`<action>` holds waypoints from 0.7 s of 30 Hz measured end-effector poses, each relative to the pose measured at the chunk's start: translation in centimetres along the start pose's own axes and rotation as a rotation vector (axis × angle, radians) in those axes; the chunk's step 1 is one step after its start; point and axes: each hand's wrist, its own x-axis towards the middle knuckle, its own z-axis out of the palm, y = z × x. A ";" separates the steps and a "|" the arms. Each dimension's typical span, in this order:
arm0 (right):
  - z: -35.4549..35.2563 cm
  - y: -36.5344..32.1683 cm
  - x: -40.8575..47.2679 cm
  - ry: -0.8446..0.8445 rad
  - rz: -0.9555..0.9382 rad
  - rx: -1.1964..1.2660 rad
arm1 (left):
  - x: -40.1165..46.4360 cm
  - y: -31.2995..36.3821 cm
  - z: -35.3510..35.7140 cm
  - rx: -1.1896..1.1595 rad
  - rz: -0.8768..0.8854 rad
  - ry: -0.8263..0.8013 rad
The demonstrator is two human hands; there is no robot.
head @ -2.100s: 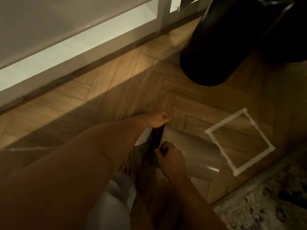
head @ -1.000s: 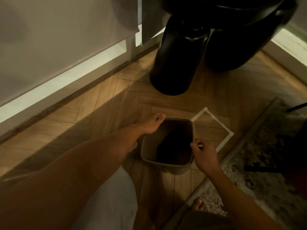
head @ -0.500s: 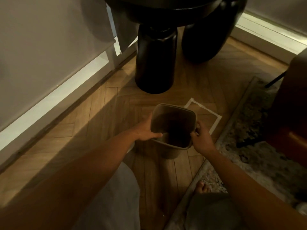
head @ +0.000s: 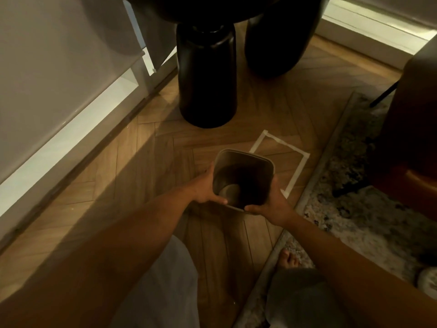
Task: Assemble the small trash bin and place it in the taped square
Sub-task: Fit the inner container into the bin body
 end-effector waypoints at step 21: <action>-0.6 4.2 -5.0 0.030 0.244 -0.113 | 2.0 2.0 5.1 0.082 0.063 -0.155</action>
